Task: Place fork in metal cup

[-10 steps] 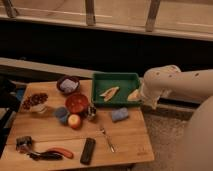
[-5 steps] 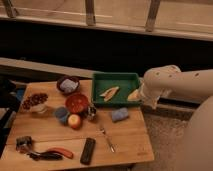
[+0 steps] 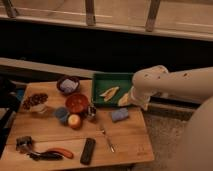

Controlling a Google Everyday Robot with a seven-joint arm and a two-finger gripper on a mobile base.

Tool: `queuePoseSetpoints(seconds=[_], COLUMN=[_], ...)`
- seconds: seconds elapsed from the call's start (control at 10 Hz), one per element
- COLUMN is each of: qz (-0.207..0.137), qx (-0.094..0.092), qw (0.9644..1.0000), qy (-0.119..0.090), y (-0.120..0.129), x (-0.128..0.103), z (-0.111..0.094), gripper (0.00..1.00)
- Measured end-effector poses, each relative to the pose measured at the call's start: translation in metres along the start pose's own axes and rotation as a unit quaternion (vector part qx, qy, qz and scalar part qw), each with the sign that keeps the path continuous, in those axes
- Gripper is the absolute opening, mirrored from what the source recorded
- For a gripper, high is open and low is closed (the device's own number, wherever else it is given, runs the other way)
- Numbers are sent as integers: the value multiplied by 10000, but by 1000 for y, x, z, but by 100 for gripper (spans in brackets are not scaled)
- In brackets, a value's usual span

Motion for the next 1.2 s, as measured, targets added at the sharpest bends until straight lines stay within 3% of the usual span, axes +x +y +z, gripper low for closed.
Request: queuePoseSetpoints(seconds=[0.2, 0.6, 0.8, 1.2], qz=[-676, -1516, -1736, -1833], qx=[-108, -394, -559, -1293], qw=[9975, 9872, 9823, 9720], qy=[143, 289, 433, 693], y=[38, 98, 115, 119], x=[16, 28, 32, 40], z=[5, 14, 20, 22], gripper=[80, 80, 80, 80])
